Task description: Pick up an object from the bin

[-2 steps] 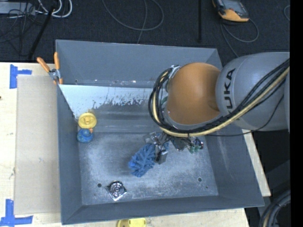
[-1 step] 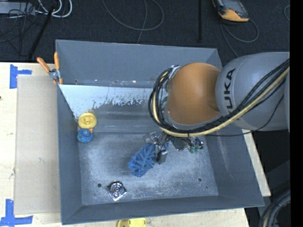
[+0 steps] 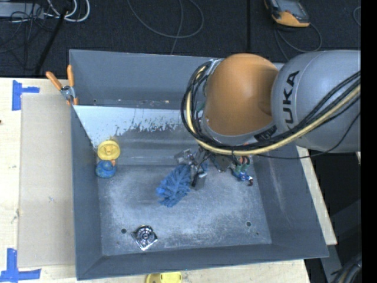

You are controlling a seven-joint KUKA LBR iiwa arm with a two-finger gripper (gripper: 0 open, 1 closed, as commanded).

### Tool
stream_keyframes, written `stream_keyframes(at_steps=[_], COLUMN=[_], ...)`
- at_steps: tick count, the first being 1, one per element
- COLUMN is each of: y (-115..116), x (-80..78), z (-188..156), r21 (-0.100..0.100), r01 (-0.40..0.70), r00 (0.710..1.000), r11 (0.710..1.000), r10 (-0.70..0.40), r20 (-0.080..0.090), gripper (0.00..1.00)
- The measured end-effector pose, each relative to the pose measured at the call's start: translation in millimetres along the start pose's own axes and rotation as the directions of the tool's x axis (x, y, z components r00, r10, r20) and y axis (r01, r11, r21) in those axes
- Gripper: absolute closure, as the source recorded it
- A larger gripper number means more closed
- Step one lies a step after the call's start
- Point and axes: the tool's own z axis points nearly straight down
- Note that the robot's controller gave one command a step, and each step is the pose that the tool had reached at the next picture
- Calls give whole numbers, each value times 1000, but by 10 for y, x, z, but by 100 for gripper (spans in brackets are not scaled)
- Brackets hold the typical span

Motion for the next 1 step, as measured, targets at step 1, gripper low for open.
stream_keyframes(at_steps=[1], y=[119], x=[239], z=[-1147], r21=[1], r01=[12], r00=[1000], r11=[1000], r10=[-12], r20=[4], gripper=[100])
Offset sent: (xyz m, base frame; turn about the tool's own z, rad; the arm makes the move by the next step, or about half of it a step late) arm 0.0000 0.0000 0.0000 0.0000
